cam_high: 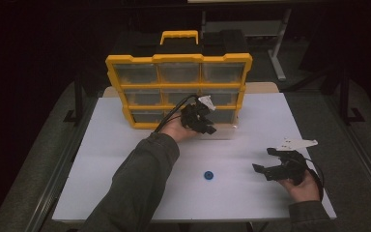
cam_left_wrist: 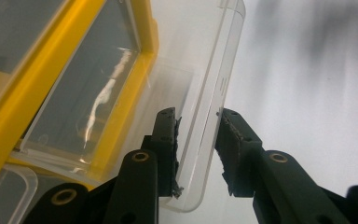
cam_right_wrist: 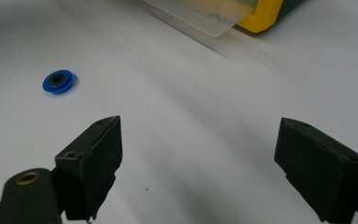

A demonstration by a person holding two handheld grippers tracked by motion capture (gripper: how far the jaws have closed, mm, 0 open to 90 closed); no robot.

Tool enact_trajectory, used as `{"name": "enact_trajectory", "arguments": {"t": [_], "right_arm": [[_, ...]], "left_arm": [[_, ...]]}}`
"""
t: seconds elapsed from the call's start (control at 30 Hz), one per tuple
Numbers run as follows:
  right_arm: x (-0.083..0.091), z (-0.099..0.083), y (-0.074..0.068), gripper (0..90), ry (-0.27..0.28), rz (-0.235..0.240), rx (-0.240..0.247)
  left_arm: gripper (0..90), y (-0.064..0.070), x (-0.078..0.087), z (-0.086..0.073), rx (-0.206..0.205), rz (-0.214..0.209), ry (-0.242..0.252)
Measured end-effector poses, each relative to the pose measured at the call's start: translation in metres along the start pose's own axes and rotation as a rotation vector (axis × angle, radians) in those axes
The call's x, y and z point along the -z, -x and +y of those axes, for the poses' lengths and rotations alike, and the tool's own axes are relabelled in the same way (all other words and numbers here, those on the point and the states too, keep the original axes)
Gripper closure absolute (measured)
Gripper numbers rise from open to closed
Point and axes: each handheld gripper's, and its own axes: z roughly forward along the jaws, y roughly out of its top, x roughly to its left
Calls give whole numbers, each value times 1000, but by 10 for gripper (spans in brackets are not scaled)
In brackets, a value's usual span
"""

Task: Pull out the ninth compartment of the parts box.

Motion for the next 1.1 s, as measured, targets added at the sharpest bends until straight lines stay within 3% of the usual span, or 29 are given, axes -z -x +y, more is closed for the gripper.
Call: {"name": "enact_trajectory", "arguments": {"t": [1.1], "right_arm": [[-1, 0, 0, 140, 3, -7, 3]], "left_arm": [[688, 14, 5, -11, -23, -48, 33]]}}
